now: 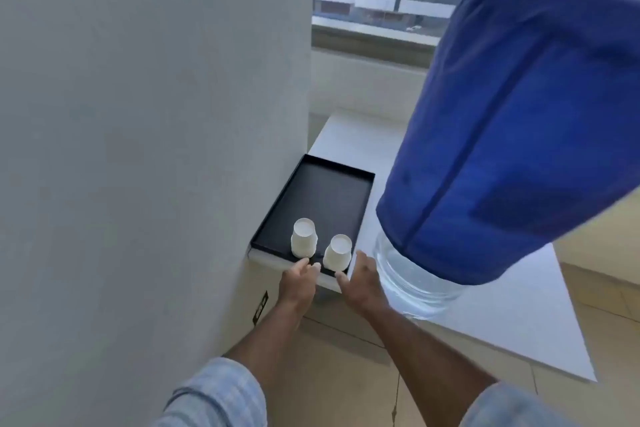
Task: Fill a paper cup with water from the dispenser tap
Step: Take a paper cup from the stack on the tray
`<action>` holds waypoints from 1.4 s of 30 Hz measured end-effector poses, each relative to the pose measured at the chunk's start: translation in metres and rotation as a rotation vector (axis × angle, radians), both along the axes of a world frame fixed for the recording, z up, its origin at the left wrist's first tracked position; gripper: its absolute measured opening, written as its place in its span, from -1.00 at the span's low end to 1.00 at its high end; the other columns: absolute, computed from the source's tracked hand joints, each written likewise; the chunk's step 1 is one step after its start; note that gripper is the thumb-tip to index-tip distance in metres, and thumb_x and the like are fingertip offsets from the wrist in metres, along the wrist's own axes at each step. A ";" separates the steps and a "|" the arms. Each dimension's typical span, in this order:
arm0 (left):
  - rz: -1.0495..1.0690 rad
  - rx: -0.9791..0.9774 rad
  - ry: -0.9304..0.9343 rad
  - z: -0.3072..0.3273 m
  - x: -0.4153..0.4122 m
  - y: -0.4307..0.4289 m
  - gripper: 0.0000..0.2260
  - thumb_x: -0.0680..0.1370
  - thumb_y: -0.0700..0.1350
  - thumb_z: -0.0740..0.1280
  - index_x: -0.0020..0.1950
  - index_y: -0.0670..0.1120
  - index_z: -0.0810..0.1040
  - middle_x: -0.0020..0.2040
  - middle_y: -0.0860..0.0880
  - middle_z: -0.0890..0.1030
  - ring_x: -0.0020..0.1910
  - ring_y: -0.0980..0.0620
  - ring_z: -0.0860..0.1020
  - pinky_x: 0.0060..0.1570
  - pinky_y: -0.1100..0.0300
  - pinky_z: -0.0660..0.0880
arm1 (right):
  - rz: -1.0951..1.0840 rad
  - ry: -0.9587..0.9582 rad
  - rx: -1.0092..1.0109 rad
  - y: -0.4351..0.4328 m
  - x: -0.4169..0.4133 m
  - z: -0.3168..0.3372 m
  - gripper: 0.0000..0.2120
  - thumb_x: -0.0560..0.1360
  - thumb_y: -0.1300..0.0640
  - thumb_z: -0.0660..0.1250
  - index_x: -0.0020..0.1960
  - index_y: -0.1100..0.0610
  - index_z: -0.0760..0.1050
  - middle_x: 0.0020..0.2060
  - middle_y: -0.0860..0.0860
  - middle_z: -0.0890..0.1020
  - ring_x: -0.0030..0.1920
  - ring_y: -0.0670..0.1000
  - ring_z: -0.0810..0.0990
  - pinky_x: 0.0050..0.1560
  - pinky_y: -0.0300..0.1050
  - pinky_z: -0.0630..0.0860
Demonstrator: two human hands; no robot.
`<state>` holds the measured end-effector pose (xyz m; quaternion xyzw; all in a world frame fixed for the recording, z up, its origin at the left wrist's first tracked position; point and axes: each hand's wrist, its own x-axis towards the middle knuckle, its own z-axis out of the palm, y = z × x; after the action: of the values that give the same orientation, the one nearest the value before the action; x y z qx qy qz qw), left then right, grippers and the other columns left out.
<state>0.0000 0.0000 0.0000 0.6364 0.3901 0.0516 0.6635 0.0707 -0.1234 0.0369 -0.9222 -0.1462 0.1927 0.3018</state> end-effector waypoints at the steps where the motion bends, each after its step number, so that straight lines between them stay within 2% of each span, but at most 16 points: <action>1: 0.014 0.006 0.006 -0.006 0.009 0.002 -0.46 0.63 -0.05 0.38 0.60 -0.15 0.40 0.53 -0.10 0.53 0.43 0.04 0.50 0.45 0.12 0.39 | 0.005 -0.022 -0.004 0.006 0.011 -0.006 -0.48 0.59 0.08 0.39 0.45 0.21 0.30 0.33 0.20 0.43 0.35 0.24 0.47 0.33 0.08 0.44; 4: -0.003 0.031 0.066 -0.019 0.033 0.007 -0.47 0.60 -0.11 0.38 0.58 -0.08 0.44 0.50 -0.07 0.55 0.45 -0.03 0.52 0.50 -0.07 0.44 | 0.021 -0.036 -0.044 0.022 0.042 -0.016 -0.37 0.60 0.08 0.39 0.56 0.22 0.22 0.37 0.20 0.39 0.37 0.25 0.46 0.36 0.09 0.44; 9: -0.009 0.081 0.119 -0.047 0.061 0.007 -0.45 0.57 -0.20 0.41 0.58 -0.09 0.44 0.49 -0.02 0.55 0.45 -0.03 0.52 0.41 0.13 0.42 | 0.106 -0.102 -0.082 0.044 0.072 -0.036 -0.33 0.58 0.01 0.41 0.57 0.18 0.19 0.37 0.16 0.38 0.34 0.22 0.48 0.28 0.07 0.51; 11: 0.007 0.067 0.112 -0.057 0.071 0.006 -0.44 0.57 -0.21 0.45 0.56 -0.12 0.45 0.45 -0.04 0.59 0.37 0.01 0.55 0.39 0.13 0.45 | 0.151 -0.137 -0.133 0.047 0.081 -0.042 -0.32 0.57 0.00 0.42 0.57 0.14 0.20 0.36 0.15 0.39 0.33 0.21 0.48 0.22 0.08 0.54; 14: 0.018 0.044 0.085 -0.062 0.074 0.000 -0.46 0.56 -0.23 0.48 0.54 -0.13 0.47 0.33 -0.01 0.63 0.25 0.05 0.56 0.22 0.21 0.44 | 0.244 -0.209 -0.224 0.046 0.088 -0.049 -0.41 0.58 0.02 0.41 0.53 0.07 0.28 0.30 0.13 0.45 0.28 0.20 0.52 0.16 0.10 0.57; 16: 0.017 0.054 0.082 -0.065 0.076 -0.003 -0.62 0.56 -0.22 0.46 0.36 -0.02 0.57 0.21 0.00 0.68 0.16 0.01 0.59 0.10 0.20 0.48 | 0.265 -0.229 -0.253 0.043 0.092 -0.050 -0.51 0.56 0.03 0.41 0.44 0.04 0.37 0.24 0.11 0.49 0.24 0.18 0.54 0.13 0.11 0.56; 17: 0.011 0.066 0.082 -0.065 0.077 -0.005 -0.78 0.56 -0.20 0.45 0.17 0.00 0.60 0.11 -0.02 0.71 0.07 -0.01 0.61 0.02 0.19 0.50 | 0.266 -0.234 -0.254 0.042 0.092 -0.050 -0.54 0.55 0.03 0.41 0.41 0.03 0.39 0.22 0.09 0.50 0.23 0.17 0.54 0.12 0.11 0.56; 18: -0.004 0.073 0.074 -0.065 0.077 -0.007 -0.88 0.56 -0.19 0.44 0.08 -0.06 0.60 -0.01 -0.03 0.71 -0.03 -0.01 0.60 -0.06 0.19 0.50 | 0.266 -0.239 -0.251 0.041 0.093 -0.049 -0.55 0.55 0.03 0.41 0.40 0.03 0.41 0.21 0.09 0.51 0.22 0.17 0.54 0.12 0.10 0.56; 20: -0.017 0.092 0.056 -0.062 0.076 -0.011 -0.93 0.56 -0.17 0.43 0.03 -0.08 0.62 -0.14 0.01 0.67 -0.17 0.03 0.55 -0.20 0.23 0.45 | 0.262 -0.253 -0.236 0.039 0.092 -0.046 -0.56 0.55 0.04 0.40 0.38 0.04 0.42 0.20 0.08 0.52 0.21 0.16 0.54 0.11 0.11 0.58; 22: -0.013 0.102 0.048 -0.058 0.077 -0.014 -0.92 0.56 -0.18 0.42 0.04 -0.04 0.64 -0.14 0.02 0.70 -0.20 0.06 0.56 -0.26 0.29 0.42 | 0.254 -0.260 -0.218 0.038 0.091 -0.043 -0.56 0.54 0.04 0.41 0.38 0.05 0.42 0.21 0.08 0.52 0.21 0.16 0.55 0.10 0.11 0.59; 26: 0.022 0.106 0.039 -0.056 0.079 -0.017 -0.86 0.56 -0.21 0.41 0.07 -0.01 0.66 -0.06 -0.02 0.75 -0.16 0.07 0.61 -0.25 0.27 0.44 | 0.239 -0.254 -0.185 0.038 0.091 -0.035 -0.54 0.54 0.05 0.42 0.40 0.05 0.41 0.23 0.08 0.52 0.20 0.15 0.55 0.07 0.12 0.61; 33: 0.014 0.115 0.023 -0.056 0.075 -0.022 -0.87 0.54 -0.21 0.39 -0.02 0.01 0.65 -0.20 0.07 0.70 -0.29 0.13 0.55 -0.45 0.47 0.37 | 0.185 -0.334 -0.138 0.039 0.081 -0.015 -0.57 0.53 0.01 0.43 0.35 0.08 0.45 0.19 0.08 0.53 0.14 0.16 0.58 -0.09 0.03 0.53; 38: 0.143 0.027 -0.047 -0.049 0.068 -0.029 -0.91 0.50 -0.28 0.36 -0.10 -0.10 0.61 -0.26 -0.05 0.66 -0.28 0.07 0.49 -0.28 0.26 0.42 | 0.111 -0.478 -0.047 0.020 0.057 0.003 -0.54 0.50 0.06 0.45 0.35 0.09 0.45 0.20 0.07 0.54 0.13 0.16 0.60 -0.14 0.04 0.59; 40: 0.258 -0.073 -0.101 -0.045 0.062 -0.034 -0.82 0.50 -0.31 0.32 -0.02 -0.09 0.66 -0.23 -0.01 0.69 -0.27 0.09 0.55 -0.23 0.23 0.49 | 0.081 -0.521 0.051 0.005 0.042 0.004 -0.51 0.47 0.09 0.47 0.35 0.09 0.43 0.21 0.05 0.53 0.12 0.13 0.60 -0.10 0.04 0.62; 42: 0.302 -0.193 -0.116 -0.046 0.051 -0.040 -0.79 0.58 -0.23 0.31 0.13 -0.09 0.68 -0.13 -0.07 0.76 -0.27 0.07 0.63 -0.29 0.22 0.55 | 0.040 -0.537 0.156 -0.010 0.022 -0.002 -0.50 0.44 0.14 0.50 0.31 0.10 0.41 0.17 0.03 0.51 0.09 0.10 0.59 -0.05 -0.03 0.62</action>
<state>0.0509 -0.0400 -0.0457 0.5001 0.4453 0.1496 0.7274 0.0923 -0.1338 0.0354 -0.9111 -0.2533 -0.0646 0.3187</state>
